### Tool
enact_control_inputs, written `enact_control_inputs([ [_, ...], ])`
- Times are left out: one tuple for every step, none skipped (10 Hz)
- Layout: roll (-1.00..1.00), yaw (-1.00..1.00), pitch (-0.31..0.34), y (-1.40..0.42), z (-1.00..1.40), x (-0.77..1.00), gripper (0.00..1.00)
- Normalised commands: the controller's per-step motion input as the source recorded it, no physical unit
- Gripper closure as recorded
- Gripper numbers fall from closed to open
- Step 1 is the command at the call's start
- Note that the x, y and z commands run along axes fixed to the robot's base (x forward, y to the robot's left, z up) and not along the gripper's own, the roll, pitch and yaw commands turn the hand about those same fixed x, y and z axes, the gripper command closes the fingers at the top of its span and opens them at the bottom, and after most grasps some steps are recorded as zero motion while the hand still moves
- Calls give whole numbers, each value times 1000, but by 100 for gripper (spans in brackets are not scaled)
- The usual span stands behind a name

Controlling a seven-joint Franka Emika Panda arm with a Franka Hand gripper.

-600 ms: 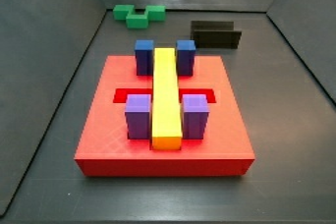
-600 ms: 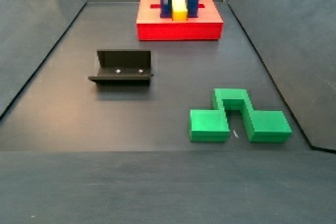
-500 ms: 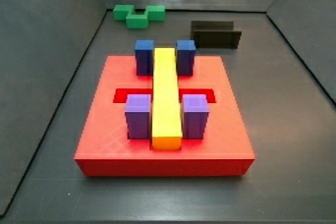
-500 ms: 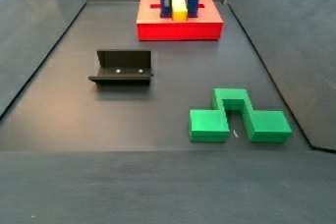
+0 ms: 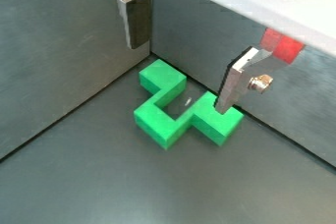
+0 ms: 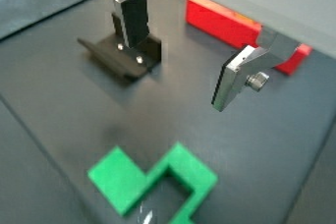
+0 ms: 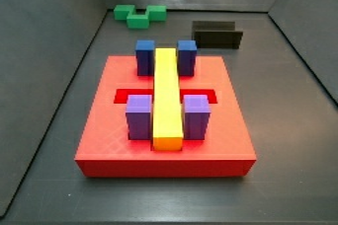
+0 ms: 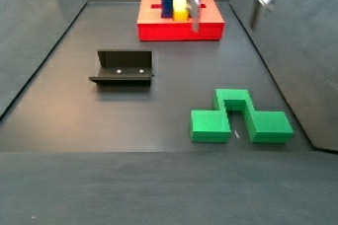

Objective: Pick up the green object. Move up. Place the green object on the fixture. Regrasp the green object. Move to above the board. Insert the green object.
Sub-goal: Pick up the green object.

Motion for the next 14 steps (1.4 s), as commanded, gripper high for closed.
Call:
enact_control_inputs([
  [0, -149, -196, 257, -366, -503, 0],
  [0, -49, -101, 103, -246, -129, 0],
  [16, -66, -11, 37, -197, -49, 0],
  [81, -109, -30, 37, -331, -186, 0],
  [101, -94, -3, 11, -340, -111, 0],
  [89, -89, 0, 0, -311, -131, 0],
  [7, -46, -40, 0, -283, -94, 0],
  [0, 0, -16, 0, -337, 0, 0],
  [0, 0, -57, 0, -486, 0, 0],
  [0, 0, -80, 23, -523, 0, 0],
  [0, 74, -79, 29, -549, 0, 0],
  [-10, 111, -106, 63, -560, -3, 0],
  [-119, 126, -123, 131, -497, 0, 0],
  [-216, 106, -99, 129, -431, 46, 0],
])
